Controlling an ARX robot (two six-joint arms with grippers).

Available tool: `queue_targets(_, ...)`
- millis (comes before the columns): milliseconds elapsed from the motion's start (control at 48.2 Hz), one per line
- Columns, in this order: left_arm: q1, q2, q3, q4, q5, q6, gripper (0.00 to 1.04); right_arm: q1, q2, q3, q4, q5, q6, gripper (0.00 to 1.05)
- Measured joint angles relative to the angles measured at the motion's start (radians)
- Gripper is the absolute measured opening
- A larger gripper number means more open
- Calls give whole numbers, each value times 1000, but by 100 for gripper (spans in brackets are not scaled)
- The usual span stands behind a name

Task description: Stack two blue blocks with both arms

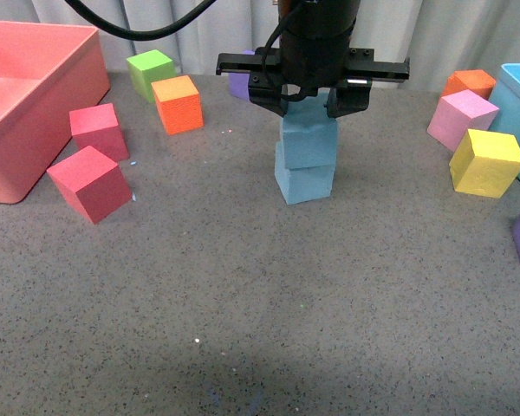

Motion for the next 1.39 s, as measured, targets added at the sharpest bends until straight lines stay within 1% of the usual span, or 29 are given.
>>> queue_targets(207,0,7,12,-2,-3,0,42,0,0,0,0,0,0,95)
queue_targets(270,-2,10,13,0,1,-3,54,0,0,0,0,0,0,95)
queue_targets(311,-3,11,13,1,4,-4,60,0,0,0,0,0,0,95)
queue_targets(373,-4,11,13,11,3,-3,73,0,0,0,0,0,0,95)
queue_targets(394,-4,11,13,12,4,-3,74,0,0,0,0,0,0,95)
queue_targets(498,-4,5,7,32,10,-4,92,0,0,0,0,0,0,95)
queue_targets(560,-4,-8,-12,52,16,-3,100,0,0,0,0,0,0,95)
queue_targets(622,-3,-34,-40,68,17,-6,97,0,0,0,0,0,0,95)
queue_targets(768,5,-128,-133,129,15,-13,98,0,0,0,0,0,0,95)
queue_targets(788,5,-151,-162,180,-19,3,96,0,0,0,0,0,0,95)
queue_targets(809,6,-176,-218,285,-72,39,93,0,0,0,0,0,0,95)
queue_targets(830,8,-201,-278,401,-113,67,90,0,0,0,0,-1,0,95)
queue_targets(851,14,-244,-379,572,-194,136,84,0,0,0,0,-1,0,95)
queue_targets(871,20,-274,-452,686,-223,176,81,0,0,0,0,-1,0,95)
queue_targets(892,33,-320,-563,856,-235,220,75,0,0,0,0,0,0,95)
queue_targets(913,44,-349,-633,967,-234,251,72,0,0,0,0,0,0,95)
queue_targets(954,85,-432,-836,1283,-215,314,61,0,0,0,0,2,0,95)
queue_targets(996,120,-505,-980,1450,-193,342,52,0,0,0,0,2,0,95)
queue_targets(1037,147,-561,-1080,1540,-172,355,45,0,0,0,0,2,0,95)
queue_targets(1058,154,-573,-1102,1556,-171,356,43,0,0,0,0,2,0,95)
queue_targets(1100,187,-636,-1210,1617,-147,369,34,0,0,0,0,1,0,95)
queue_targets(1183,235,-730,-1369,1661,-104,376,18,0,0,0,0,-1,0,95)
queue_targets(1203,248,-756,-1413,1669,-89,378,12,0,0,0,0,-1,0,95)
queue_targets(1224,252,-764,-1427,1671,-86,378,11,0,0,0,0,-1,0,95)
queue_targets(1266,268,-796,-1477,1678,-64,378,4,0,0,0,0,-1,0,95)
queue_targets(1390,311,-898,-1600,1692,-8,386,4,0,0,0,0,0,0,95)
